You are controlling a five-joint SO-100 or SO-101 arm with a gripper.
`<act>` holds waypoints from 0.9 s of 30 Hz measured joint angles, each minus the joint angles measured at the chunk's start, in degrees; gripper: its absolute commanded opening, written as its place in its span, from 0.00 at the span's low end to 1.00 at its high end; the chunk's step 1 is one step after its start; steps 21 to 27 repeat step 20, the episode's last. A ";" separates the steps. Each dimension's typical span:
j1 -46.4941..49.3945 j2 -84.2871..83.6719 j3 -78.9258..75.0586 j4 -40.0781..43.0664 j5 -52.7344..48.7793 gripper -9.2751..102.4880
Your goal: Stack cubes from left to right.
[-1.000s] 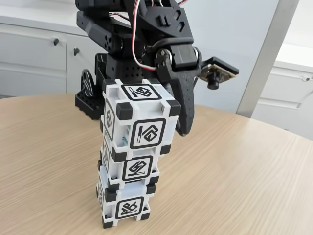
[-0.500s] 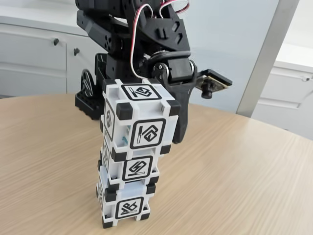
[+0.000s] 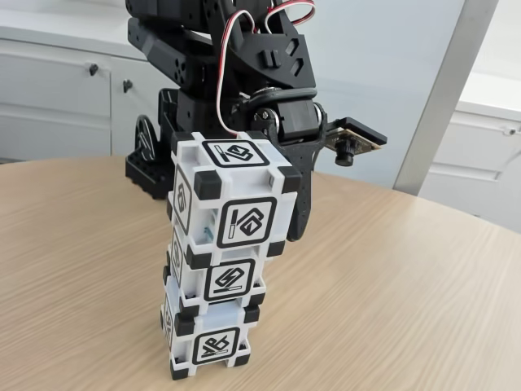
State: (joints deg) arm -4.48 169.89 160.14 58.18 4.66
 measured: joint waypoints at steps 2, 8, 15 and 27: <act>0.00 0.00 0.00 0.00 -0.18 0.08; 0.00 0.00 0.00 0.00 -1.05 0.08; 0.00 0.00 0.00 0.00 -1.05 0.08; 0.00 0.00 0.00 0.00 -1.05 0.08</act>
